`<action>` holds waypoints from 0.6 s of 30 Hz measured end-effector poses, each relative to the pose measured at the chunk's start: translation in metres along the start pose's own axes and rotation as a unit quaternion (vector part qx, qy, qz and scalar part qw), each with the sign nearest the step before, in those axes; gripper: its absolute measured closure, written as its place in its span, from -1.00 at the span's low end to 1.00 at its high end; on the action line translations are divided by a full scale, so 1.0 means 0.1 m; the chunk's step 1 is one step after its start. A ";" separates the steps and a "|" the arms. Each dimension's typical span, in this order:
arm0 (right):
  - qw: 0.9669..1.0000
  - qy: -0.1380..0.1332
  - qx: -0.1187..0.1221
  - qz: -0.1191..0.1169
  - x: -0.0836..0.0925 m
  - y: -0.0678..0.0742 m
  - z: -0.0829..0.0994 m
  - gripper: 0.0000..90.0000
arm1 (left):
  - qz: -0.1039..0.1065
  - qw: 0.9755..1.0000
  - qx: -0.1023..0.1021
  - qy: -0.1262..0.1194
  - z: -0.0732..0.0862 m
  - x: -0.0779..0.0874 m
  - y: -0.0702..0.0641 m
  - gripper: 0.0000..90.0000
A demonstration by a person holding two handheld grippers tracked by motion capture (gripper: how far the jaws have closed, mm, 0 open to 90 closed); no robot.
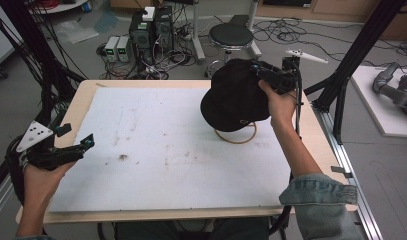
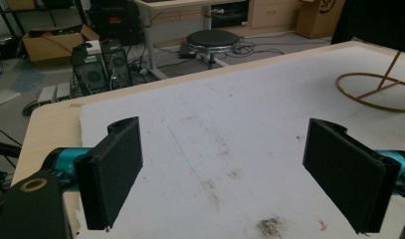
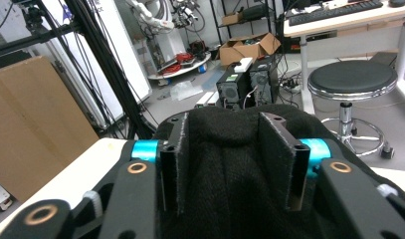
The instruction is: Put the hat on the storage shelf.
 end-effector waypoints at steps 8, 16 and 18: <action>1.000 0.002 -0.007 -0.006 0.00 0.00 0.03 0.11 | 0.000 1.000 0.000 -0.002 -0.01 0.00 0.00 -0.64; 1.000 -0.011 0.001 0.000 0.05 0.01 0.00 -0.03 | 0.000 1.000 -0.001 -0.004 -0.03 0.01 -0.02 -0.64; 1.000 -0.017 0.011 0.008 0.09 0.01 -0.01 -0.11 | 0.000 1.000 -0.001 -0.005 -0.04 0.00 -0.02 -0.64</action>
Point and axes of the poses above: each handheld gripper's, and its own axes: x roughly backward along the jaws, z roughly out of its underside, y roughly to its left, the point moved 7 cm from there along -x, roughly forward along the jaws, and after that the axes turned 13 degrees about -x, right-handed, at the moved point
